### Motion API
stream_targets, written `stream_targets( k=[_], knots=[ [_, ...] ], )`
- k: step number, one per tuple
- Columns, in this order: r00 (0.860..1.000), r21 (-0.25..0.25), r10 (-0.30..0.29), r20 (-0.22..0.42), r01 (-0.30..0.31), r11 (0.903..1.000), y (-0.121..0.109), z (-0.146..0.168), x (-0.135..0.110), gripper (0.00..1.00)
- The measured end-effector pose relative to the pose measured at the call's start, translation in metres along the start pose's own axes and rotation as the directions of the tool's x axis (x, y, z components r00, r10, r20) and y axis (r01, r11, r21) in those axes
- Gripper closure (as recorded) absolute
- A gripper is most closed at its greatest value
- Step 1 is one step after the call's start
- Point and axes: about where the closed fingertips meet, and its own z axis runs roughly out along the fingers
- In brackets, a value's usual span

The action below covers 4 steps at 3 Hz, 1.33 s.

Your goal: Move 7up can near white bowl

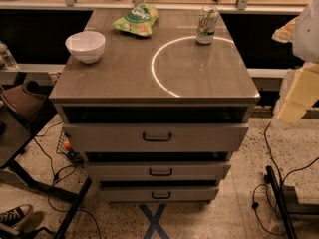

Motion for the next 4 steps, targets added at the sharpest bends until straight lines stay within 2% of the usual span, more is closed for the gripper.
stream_targets(
  k=[1, 2, 3, 4],
  knots=[
    [1.0, 0.0, 0.0, 0.0, 0.0, 1.0, 0.0, 0.0, 0.0, 0.0],
    [1.0, 0.05, 0.007, 0.028, -0.008, 0.9987, -0.012, -0.002, -0.002, 0.0],
    [0.993, 0.148, 0.042, 0.11, -0.059, 0.9873, -0.043, 0.0, -0.002, 0.0],
    [0.968, 0.238, 0.089, 0.234, -0.145, 0.9602, -0.081, 0.004, -0.002, 0.0]
  ],
)
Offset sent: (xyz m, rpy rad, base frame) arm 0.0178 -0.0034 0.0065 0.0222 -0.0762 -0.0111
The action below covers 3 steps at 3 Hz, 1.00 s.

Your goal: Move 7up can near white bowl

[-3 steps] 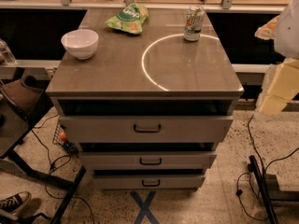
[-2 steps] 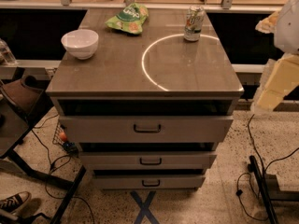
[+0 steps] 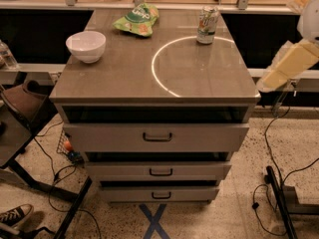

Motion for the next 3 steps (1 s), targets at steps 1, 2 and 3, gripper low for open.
stream_targets(
  k=[1, 2, 3],
  knots=[
    [0.97, 0.08, 0.136, 0.204, -0.155, 0.9847, -0.039, 0.033, -0.006, 0.0],
    [0.901, 0.096, 0.233, 0.367, -0.286, 0.9535, -0.068, 0.06, -0.016, 0.0],
    [0.807, 0.109, 0.29, 0.514, -0.397, 0.9114, -0.102, 0.082, -0.026, 0.0]
  ],
)
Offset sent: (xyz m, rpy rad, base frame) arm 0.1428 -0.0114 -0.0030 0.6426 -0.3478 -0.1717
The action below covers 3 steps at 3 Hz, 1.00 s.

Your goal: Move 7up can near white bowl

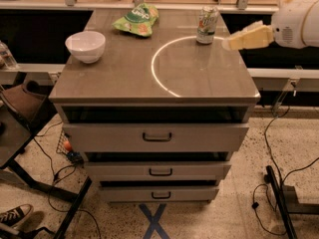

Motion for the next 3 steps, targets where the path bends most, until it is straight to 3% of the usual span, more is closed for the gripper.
stream_targets(
  k=[1, 2, 3],
  knots=[
    [0.992, 0.063, 0.085, 0.092, -0.091, 0.9939, -0.025, 0.024, -0.006, 0.0],
    [0.992, 0.062, 0.085, 0.092, -0.091, 0.9939, -0.025, 0.024, -0.007, 0.0],
    [0.974, 0.057, 0.17, 0.15, -0.18, 0.982, -0.029, 0.074, -0.003, 0.0]
  ],
)
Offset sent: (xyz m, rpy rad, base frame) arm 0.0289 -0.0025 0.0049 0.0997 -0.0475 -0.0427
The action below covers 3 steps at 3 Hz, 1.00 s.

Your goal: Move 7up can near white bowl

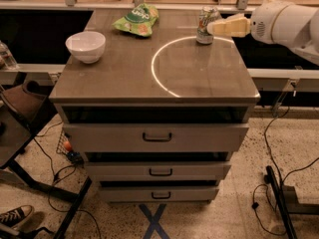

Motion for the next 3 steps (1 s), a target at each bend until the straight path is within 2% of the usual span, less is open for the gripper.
stream_targets(
  k=[1, 2, 3],
  knots=[
    [0.996, -0.003, 0.078, 0.04, -0.078, 0.9969, -0.004, 0.051, 0.016, 0.0],
    [0.99, -0.005, 0.124, 0.069, -0.124, 0.9923, -0.012, 0.095, 0.033, 0.0],
    [0.986, -0.02, 0.143, 0.086, -0.141, 0.9897, -0.023, 0.132, 0.048, 0.0]
  ],
)
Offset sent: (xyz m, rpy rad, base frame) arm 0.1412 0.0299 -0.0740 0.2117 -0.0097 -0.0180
